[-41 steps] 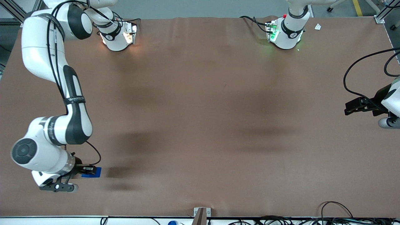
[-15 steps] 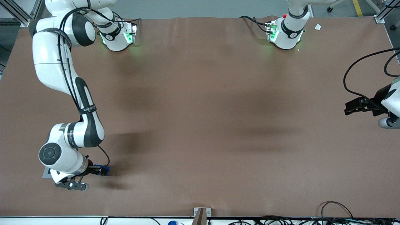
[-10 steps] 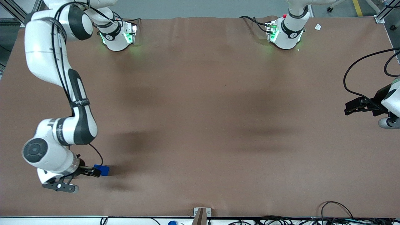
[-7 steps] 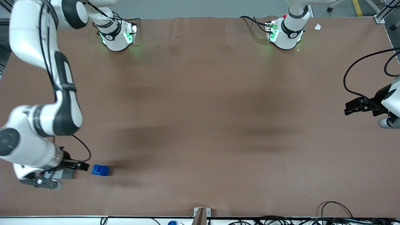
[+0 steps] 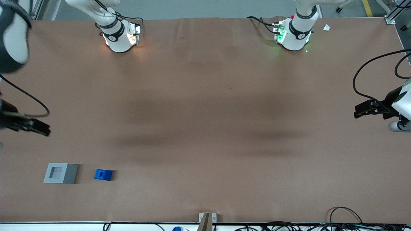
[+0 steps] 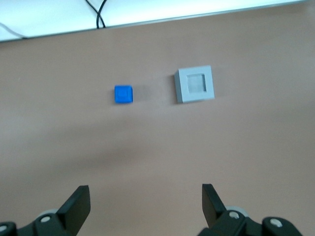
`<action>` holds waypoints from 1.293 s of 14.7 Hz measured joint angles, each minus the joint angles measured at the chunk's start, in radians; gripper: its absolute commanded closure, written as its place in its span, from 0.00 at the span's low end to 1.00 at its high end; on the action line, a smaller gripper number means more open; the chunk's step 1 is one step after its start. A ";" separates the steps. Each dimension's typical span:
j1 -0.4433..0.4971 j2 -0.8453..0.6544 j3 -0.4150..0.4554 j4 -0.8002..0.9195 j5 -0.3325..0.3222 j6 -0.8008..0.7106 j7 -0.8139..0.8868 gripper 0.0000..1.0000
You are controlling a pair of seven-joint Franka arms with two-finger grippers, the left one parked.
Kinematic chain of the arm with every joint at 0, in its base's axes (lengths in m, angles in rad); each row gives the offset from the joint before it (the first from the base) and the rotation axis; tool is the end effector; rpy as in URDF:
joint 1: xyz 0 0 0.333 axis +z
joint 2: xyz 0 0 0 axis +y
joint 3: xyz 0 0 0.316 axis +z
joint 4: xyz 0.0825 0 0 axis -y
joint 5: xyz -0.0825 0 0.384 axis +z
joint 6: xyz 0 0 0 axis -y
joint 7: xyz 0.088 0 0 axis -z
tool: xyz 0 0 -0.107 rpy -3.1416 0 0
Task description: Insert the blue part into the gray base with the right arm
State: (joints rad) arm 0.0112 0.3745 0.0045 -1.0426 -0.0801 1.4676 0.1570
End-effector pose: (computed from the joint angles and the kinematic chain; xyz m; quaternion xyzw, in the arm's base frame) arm 0.6525 0.0003 0.6352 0.9960 -0.0758 0.0285 0.0366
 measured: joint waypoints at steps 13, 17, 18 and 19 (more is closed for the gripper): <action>-0.017 -0.300 0.004 -0.394 0.036 0.117 -0.019 0.00; -0.018 -0.303 0.003 -0.393 0.036 0.123 -0.020 0.00; -0.018 -0.304 0.003 -0.393 0.036 0.123 -0.023 0.00; -0.018 -0.304 0.003 -0.393 0.036 0.123 -0.038 0.00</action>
State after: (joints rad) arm -0.0065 0.0705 0.0077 -1.4353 -0.0443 1.5903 0.1190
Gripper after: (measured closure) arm 0.000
